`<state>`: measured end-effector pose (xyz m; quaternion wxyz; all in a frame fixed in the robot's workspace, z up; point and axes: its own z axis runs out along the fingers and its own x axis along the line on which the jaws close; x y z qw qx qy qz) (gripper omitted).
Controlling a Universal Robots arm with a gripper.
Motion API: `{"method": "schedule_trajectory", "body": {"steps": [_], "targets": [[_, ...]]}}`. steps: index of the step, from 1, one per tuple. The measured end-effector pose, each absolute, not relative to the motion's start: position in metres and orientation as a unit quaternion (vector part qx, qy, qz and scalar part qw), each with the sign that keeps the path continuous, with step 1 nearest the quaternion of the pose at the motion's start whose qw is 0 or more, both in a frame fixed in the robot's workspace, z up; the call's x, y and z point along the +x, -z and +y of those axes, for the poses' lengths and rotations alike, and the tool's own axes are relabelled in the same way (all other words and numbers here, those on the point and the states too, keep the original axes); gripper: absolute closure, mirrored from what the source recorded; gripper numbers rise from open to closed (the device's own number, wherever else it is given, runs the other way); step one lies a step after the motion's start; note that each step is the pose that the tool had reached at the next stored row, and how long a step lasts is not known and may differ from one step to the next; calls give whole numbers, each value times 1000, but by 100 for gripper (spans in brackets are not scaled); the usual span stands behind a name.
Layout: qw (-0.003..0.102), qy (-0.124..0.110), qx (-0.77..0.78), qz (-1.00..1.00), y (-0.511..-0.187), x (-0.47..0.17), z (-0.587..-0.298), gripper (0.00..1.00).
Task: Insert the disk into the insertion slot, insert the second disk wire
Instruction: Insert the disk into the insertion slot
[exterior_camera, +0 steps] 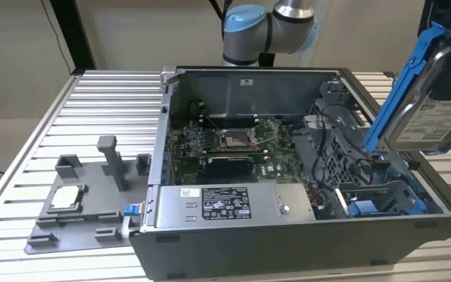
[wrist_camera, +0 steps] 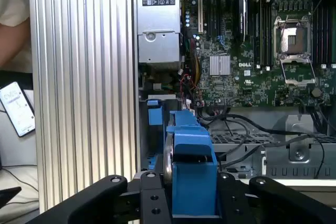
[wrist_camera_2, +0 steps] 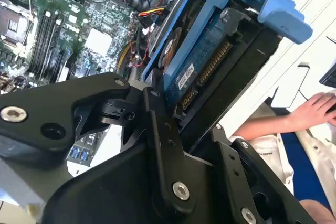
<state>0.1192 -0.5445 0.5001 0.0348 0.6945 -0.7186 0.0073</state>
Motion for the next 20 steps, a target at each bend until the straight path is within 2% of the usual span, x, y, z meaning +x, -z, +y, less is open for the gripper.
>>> {"method": "schedule_trajectory", "body": {"steps": [1, 6, 12, 20], "targets": [[34, -6, 695, -719, -500, 119, -545, 100], [8, 20, 695, -718, -500, 119, -552, 100], [7, 22, 695, -718, -499, 119, -571, 100], [7, 22, 695, -718, -496, 119, -574, 100]]}}
